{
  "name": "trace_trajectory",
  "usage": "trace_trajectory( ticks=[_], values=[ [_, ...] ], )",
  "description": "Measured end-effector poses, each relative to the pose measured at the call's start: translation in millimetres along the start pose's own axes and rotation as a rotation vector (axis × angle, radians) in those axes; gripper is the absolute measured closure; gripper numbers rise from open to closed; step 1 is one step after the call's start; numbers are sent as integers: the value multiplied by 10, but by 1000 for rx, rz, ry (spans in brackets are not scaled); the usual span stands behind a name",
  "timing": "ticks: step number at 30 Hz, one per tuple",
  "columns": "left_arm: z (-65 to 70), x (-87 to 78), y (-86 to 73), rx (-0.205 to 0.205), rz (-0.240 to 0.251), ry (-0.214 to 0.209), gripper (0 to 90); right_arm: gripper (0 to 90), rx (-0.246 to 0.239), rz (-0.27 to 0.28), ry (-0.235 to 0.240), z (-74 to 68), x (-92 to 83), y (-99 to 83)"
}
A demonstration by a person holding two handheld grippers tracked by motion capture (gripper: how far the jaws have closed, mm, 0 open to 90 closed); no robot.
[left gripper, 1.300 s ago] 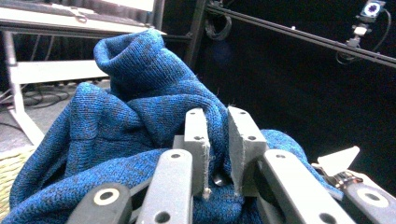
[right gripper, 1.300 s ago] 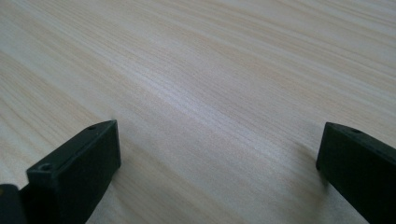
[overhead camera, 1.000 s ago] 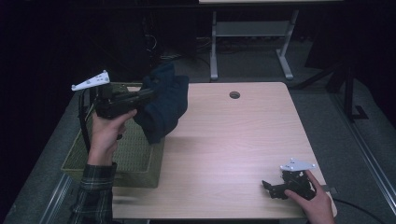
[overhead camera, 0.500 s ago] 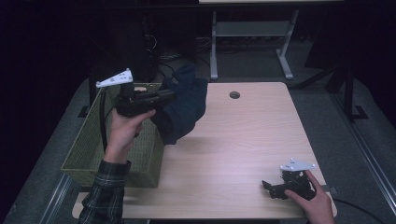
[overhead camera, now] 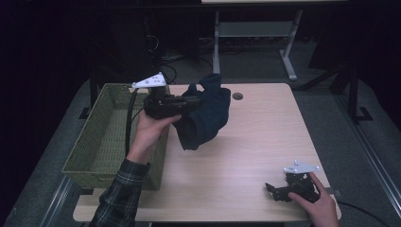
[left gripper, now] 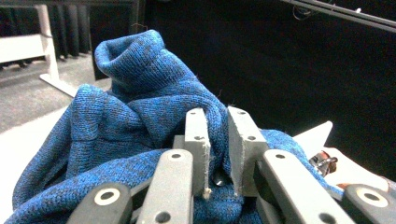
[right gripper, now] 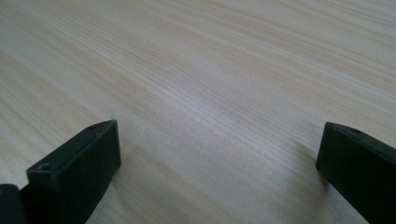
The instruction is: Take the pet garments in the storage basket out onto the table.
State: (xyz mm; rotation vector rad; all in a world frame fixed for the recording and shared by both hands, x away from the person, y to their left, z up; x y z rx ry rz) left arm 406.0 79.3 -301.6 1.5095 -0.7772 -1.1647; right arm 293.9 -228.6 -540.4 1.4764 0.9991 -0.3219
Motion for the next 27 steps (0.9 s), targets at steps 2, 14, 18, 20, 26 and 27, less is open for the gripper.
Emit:
trace_trajectory(
  ticks=[2,14,18,20,26,27],
  values=[
    [18,88,-32,-9,-10,-9,788,0,1,0,1,-1,0,0],
    [104,594,-279,-6,-110,-49,788,0,0,0,0,-1,0,-1],
    [152,770,-338,5,-138,-59,788,0,0,-1,1,-1,0,-1],
    [172,855,-368,7,-150,-68,788,0,-1,-1,1,-1,0,-1],
    [207,1115,-517,16,-200,-73,787,0,-2,-1,2,-3,-1,-2],
    [218,1155,-551,12,-210,-81,787,0,1,-3,2,-6,-2,-5]
  ],
)
Point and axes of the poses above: each handheld gripper's, and its own axes: x roughly forward along the jaws, y roughly out of its top, z roughly to its right, the point moved 8 cm from there along x, roughly forward along the jaws, and after that the axes turned 14 degrees about x, right-handed, at the moved point
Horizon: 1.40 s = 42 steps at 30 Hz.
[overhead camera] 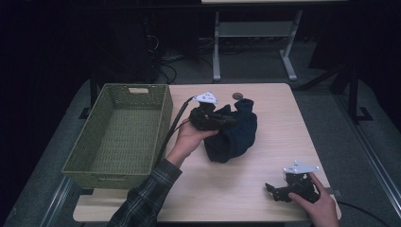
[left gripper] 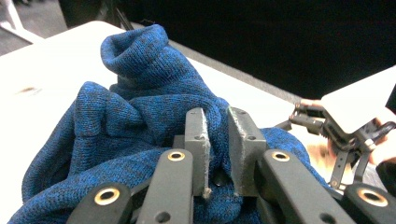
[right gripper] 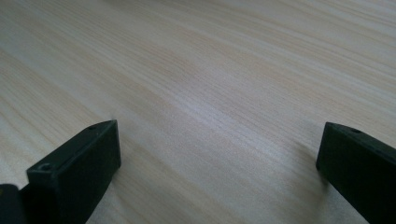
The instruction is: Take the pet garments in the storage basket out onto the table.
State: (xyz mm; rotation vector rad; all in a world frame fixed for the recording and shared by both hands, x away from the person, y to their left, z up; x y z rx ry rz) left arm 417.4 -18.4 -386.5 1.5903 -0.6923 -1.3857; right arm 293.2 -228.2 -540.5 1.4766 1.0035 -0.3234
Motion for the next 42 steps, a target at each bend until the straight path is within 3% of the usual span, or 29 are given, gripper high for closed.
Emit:
trace_trajectory(
  ticks=[8,19,24,29,32,36,39,42],
  values=[
    [-22,297,-307,-44,-92,-30,785,0,-4,1,0,-1,-1,-1],
    [-19,527,-626,-75,-198,-68,775,0,-3,1,1,-4,-1,-1],
    [9,630,-749,-46,-258,-77,752,0,-4,2,1,-4,-1,-2],
    [6,618,-724,-36,-260,-62,619,0,-6,2,2,-5,-1,-2],
    [7,562,-685,-33,-256,-68,472,0,-6,2,2,-5,-1,-2],
    [16,497,-642,-18,-235,-58,380,0,-6,2,2,-5,-1,-1],
    [15,464,-641,7,-247,-29,244,0,-8,2,2,-5,-1,-2],
    [36,433,-645,27,-274,3,185,0,-8,2,2,-5,-2,-3]
  ],
)
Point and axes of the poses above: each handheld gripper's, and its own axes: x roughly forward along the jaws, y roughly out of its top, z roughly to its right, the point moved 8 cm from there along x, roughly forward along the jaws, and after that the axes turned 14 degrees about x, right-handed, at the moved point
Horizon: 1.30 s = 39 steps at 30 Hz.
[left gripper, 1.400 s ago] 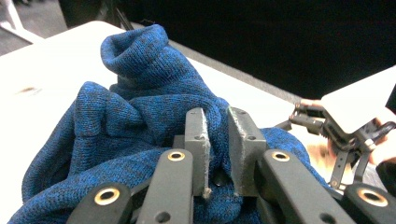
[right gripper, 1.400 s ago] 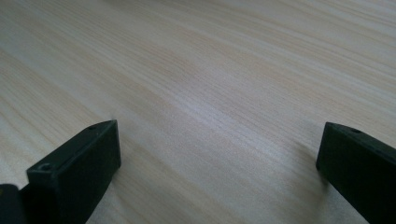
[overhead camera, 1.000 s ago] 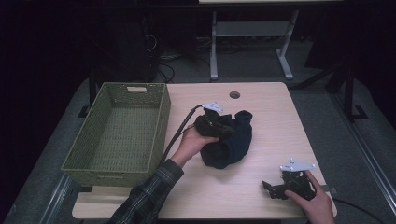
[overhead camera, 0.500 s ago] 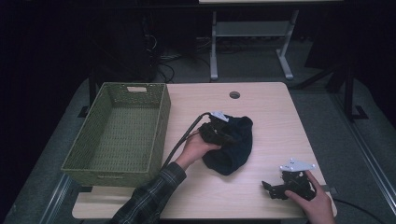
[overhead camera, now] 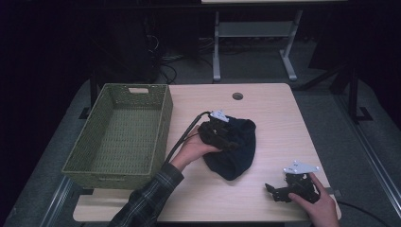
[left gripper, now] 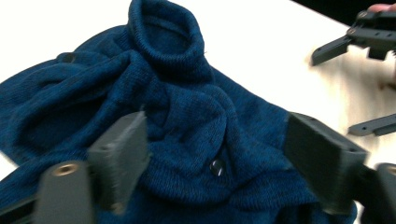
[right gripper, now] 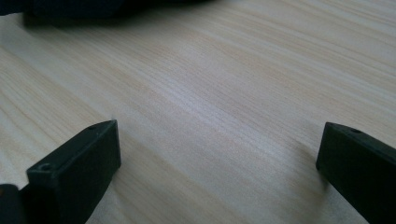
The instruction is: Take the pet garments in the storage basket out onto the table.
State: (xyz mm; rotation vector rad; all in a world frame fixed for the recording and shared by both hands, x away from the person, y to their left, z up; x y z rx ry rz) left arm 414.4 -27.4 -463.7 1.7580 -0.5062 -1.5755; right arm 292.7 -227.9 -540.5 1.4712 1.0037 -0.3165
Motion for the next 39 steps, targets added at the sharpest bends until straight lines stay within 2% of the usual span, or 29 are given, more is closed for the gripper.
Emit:
trace_trajectory(
  ticks=[2,7,13,23,28,31,36,39],
  values=[
    [18,-37,-14,16,-14,16,156,0,-1,0,0,1,0,0],
    [68,-132,-68,14,-11,26,136,0,0,1,0,0,0,0],
    [151,-228,-159,5,-11,41,135,0,-2,0,0,0,0,0],
    [309,-323,-355,20,-32,73,136,0,-2,0,0,0,0,-1],
    [381,-360,-466,15,-39,85,136,0,-2,0,1,-2,0,-1],
    [415,-389,-551,4,-36,112,136,0,-2,0,1,-2,-1,-2],
    [437,-420,-650,1,-49,121,136,0,-2,0,1,-2,-1,-2],
    [456,-430,-711,-14,-51,130,136,0,-2,0,1,-2,-1,-2]
  ],
)
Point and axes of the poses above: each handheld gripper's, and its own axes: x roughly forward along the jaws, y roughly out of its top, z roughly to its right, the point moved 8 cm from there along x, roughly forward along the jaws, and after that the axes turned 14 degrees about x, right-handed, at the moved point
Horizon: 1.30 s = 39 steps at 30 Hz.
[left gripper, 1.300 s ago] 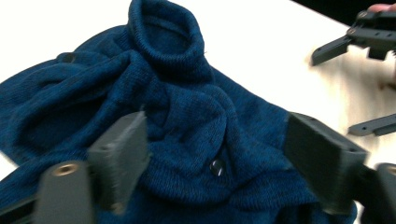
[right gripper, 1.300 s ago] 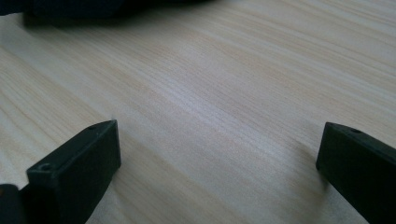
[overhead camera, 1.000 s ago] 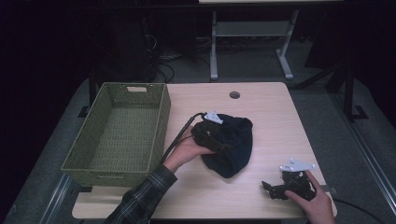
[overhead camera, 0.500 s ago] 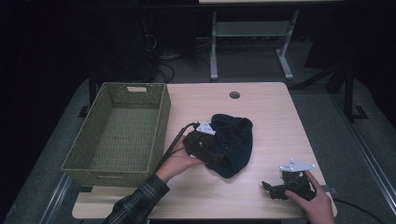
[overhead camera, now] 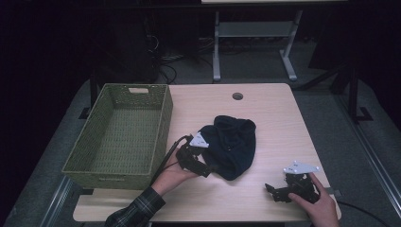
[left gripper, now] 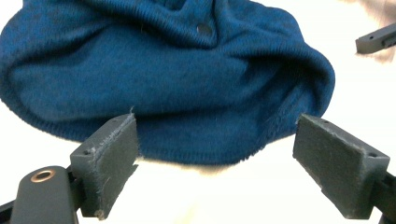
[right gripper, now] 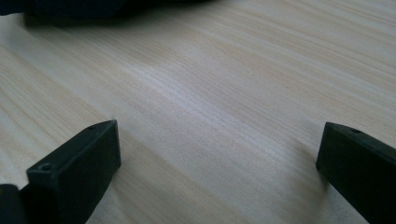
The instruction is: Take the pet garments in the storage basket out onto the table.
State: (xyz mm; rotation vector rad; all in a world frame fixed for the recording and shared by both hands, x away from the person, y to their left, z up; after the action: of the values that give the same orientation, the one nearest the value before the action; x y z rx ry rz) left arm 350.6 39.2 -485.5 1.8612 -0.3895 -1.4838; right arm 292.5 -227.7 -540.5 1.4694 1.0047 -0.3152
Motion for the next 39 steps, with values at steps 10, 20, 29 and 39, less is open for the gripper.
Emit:
trace_trajectory(
  ticks=[10,20,29,39],
  values=[
    [75,23,-202,3,-46,37,136,0,0,0,0,0,0,0],
    [147,73,-410,-15,-95,44,135,0,0,0,0,0,0,0],
    [189,108,-505,-3,-113,78,129,0,0,0,0,0,0,0],
    [204,110,-555,-5,-2,123,127,0,0,0,0,0,0,0]
  ],
)
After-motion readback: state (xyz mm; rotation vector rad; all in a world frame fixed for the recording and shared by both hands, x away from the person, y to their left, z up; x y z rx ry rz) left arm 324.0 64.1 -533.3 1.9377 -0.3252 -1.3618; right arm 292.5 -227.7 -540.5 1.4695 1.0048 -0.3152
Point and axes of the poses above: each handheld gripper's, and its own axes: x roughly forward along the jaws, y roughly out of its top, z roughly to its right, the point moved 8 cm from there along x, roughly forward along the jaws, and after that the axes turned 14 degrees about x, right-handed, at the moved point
